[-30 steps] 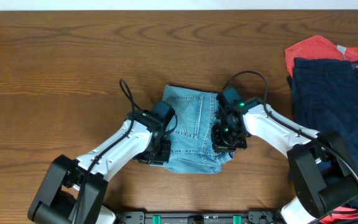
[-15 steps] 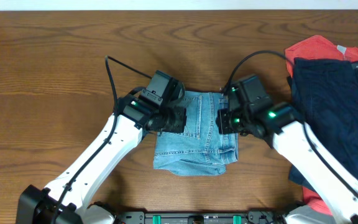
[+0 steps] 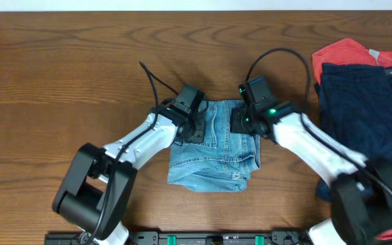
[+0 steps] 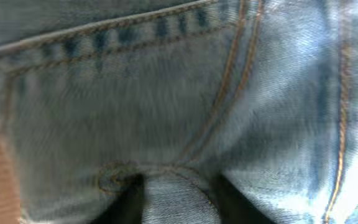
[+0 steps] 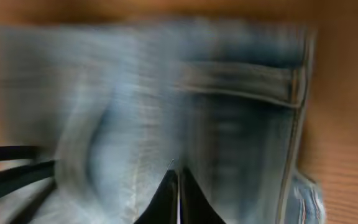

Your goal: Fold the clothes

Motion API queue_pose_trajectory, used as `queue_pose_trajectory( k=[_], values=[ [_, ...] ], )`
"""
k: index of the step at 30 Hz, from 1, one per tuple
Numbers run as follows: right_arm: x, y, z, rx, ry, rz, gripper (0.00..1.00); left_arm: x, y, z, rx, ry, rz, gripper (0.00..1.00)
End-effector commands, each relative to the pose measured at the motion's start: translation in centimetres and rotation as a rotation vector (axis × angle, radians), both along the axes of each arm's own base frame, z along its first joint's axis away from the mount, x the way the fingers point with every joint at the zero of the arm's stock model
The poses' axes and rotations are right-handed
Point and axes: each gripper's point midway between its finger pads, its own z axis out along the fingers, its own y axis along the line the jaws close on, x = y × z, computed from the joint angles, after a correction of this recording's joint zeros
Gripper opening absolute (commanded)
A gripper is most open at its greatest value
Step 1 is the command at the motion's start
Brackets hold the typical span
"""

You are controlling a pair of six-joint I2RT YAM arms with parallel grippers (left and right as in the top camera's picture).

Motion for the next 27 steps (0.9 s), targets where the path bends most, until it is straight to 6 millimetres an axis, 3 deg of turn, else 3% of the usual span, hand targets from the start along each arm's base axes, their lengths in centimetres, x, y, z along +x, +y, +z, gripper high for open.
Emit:
queue_pose_trajectory(
  k=[1, 4, 7, 12, 16, 18, 21, 23, 27],
  values=[
    [-1.1, -2.4, -4.9, -0.061, 0.143, -0.094, 0.04, -0.3, 2.4, -2.3, 0.092, 0.048, 0.034, 0.54],
    [-2.5, -2.2, -6.6, 0.002, 0.255, -0.079, 0.02, -0.5, 2.8, -1.5, 0.088, 0.065, 0.044, 0.59],
    [-2.8, -2.1, -5.7, 0.037, 0.266, -0.047, 0.02, -0.7, 2.6, 0.8, 0.054, 0.08, 0.044, 0.59],
    [-3.4, -2.1, -0.7, 0.056, 0.184, 0.04, 0.02, -2.5, 1.7, 6.9, -0.06, 0.072, 0.02, 0.63],
    [-5.2, -0.9, 4.1, 0.119, 0.104, 0.178, 0.07, -5.3, 2.1, 9.6, -0.102, 0.105, 0.005, 0.64],
    [-6.3, -0.8, 5.5, 0.121, 0.094, 0.199, 0.08, -6.5, 2.4, 9.7, -0.09, 0.129, -0.003, 0.64],
    [-8.2, -0.4, 6.1, 0.111, 0.119, 0.233, 0.08, -7.5, 2.3, 8.4, -0.075, 0.158, -0.019, 0.63],
    [-9.2, 0.1, 5.7, 0.1, 0.147, 0.26, 0.08, -8.0, 2.0, 6.8, -0.065, 0.173, -0.036, 0.59],
    [-11.9, 1.0, 2.8, 0.073, 0.214, 0.316, 0.08, -9.7, 1.7, 2.7, -0.046, 0.233, -0.035, 0.39]
  ],
)
